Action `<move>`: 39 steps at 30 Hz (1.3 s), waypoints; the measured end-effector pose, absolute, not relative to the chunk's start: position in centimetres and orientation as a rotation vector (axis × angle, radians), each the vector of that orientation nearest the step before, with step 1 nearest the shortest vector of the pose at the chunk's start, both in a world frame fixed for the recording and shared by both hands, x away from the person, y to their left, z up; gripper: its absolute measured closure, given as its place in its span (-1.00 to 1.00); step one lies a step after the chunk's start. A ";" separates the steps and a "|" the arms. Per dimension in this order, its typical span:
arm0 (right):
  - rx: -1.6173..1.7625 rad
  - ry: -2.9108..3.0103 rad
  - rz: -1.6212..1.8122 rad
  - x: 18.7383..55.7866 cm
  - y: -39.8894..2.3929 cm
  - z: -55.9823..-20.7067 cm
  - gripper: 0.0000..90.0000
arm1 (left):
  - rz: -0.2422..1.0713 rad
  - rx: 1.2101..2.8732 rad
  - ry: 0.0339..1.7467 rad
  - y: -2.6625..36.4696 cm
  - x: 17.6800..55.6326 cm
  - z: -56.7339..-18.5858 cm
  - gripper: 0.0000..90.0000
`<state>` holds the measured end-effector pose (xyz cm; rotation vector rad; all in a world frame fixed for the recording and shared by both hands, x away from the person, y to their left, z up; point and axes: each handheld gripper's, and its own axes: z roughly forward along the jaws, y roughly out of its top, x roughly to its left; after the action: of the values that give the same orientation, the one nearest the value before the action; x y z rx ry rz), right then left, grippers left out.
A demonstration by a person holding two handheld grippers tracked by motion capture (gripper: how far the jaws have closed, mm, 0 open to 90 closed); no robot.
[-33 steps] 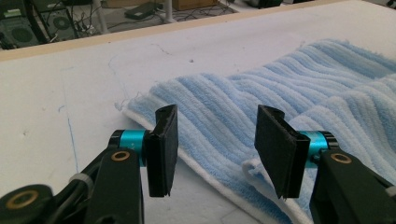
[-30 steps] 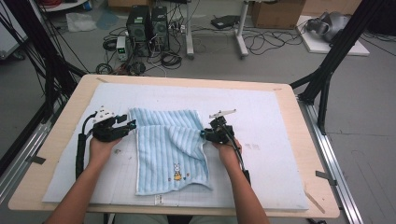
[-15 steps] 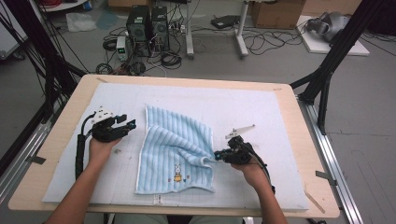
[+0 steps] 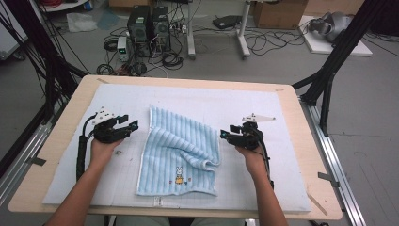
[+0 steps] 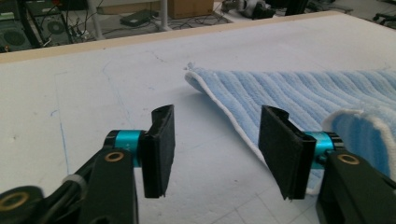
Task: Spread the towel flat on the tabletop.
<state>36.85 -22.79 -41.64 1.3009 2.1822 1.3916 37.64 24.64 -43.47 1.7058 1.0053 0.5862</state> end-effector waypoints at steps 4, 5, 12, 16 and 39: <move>1.376 2.171 1.292 40.1 -21.0 -42.2 0.01 | 0.571 1.695 0.978 24.5 37.6 -43.4 -0.13; 1.376 2.171 1.292 40.1 -21.0 -42.2 0.01 | 0.564 1.690 0.973 24.4 37.6 -43.4 -0.13; 1.338 2.230 1.233 43.5 -18.1 -42.8 0.15 | 0.515 1.668 0.938 24.3 37.5 -43.3 -0.19; 1.347 2.275 1.140 44.9 -16.7 -43.4 0.35 | 0.507 1.663 0.941 24.4 37.4 -43.3 -0.19; 1.018 2.536 1.146 41.7 -10.2 -44.3 0.51 | 0.492 1.669 0.956 24.5 37.5 -43.5 -0.17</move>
<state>41.65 -10.23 -44.30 1.0176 2.5355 1.1458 37.50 24.48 -43.52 1.6693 0.9564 0.4922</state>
